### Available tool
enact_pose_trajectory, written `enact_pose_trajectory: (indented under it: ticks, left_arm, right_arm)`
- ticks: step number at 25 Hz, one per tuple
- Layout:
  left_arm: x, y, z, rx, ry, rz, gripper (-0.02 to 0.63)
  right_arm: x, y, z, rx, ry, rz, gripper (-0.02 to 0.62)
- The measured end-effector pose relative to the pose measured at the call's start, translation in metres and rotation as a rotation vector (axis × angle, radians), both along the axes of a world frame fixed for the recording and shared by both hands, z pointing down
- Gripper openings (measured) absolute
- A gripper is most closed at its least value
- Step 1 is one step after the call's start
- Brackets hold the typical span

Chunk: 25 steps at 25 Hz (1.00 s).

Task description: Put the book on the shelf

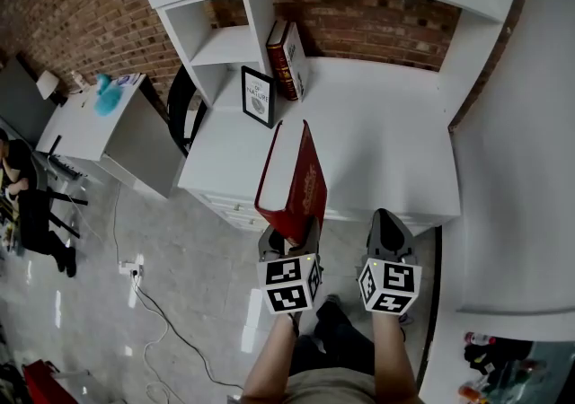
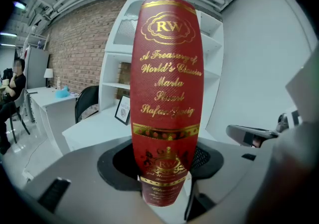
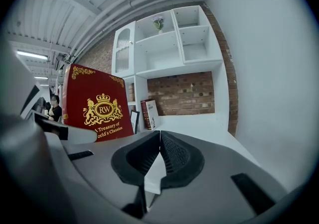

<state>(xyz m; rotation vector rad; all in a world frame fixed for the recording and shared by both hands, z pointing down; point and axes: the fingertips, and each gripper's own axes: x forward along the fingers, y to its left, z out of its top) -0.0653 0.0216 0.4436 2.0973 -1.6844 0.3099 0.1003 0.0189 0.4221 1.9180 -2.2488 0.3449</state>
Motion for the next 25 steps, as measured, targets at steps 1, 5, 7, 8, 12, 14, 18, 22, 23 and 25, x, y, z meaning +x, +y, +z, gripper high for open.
enact_pose_trajectory:
  ticks: [1,5,7,8,12,14,18,22,23,25]
  left_arm:
    - [0.005,-0.007,0.001,-0.001,0.000,-0.002,0.244]
    - [0.021,-0.035,0.002,-0.003,0.000,-0.008,0.244]
    - [0.027,-0.046,0.002,-0.006,-0.003,-0.010,0.244]
    - [0.028,-0.051,0.002,-0.007,-0.003,-0.011,0.244]
    - [0.032,-0.066,0.003,-0.013,-0.003,-0.016,0.244]
    - [0.035,-0.072,0.006,-0.018,-0.007,-0.017,0.244]
    - [0.036,-0.083,0.010,-0.021,-0.009,-0.020,0.244]
    - [0.035,-0.101,0.015,-0.030,-0.002,-0.012,0.244]
    - [0.035,-0.107,0.016,-0.030,-0.001,-0.008,0.244]
    - [0.035,-0.119,0.017,-0.031,0.000,0.001,0.244]
  right_arm:
    - [0.005,-0.008,0.000,0.000,-0.002,-0.002,0.017]
    - [0.020,-0.039,0.002,0.003,-0.008,-0.011,0.017]
    - [0.024,-0.052,0.002,0.002,-0.010,-0.018,0.017]
    - [0.026,-0.057,0.002,0.001,-0.012,-0.020,0.017]
    - [0.029,-0.074,0.006,-0.007,-0.022,-0.023,0.017]
    - [0.030,-0.081,0.010,-0.012,-0.025,-0.027,0.017]
    - [0.028,-0.093,0.016,-0.021,-0.029,-0.037,0.017]
    - [0.025,-0.108,0.022,-0.029,-0.031,-0.037,0.017]
    - [0.024,-0.112,0.022,-0.029,-0.030,-0.035,0.017]
    - [0.023,-0.123,0.021,-0.026,-0.028,-0.029,0.017]
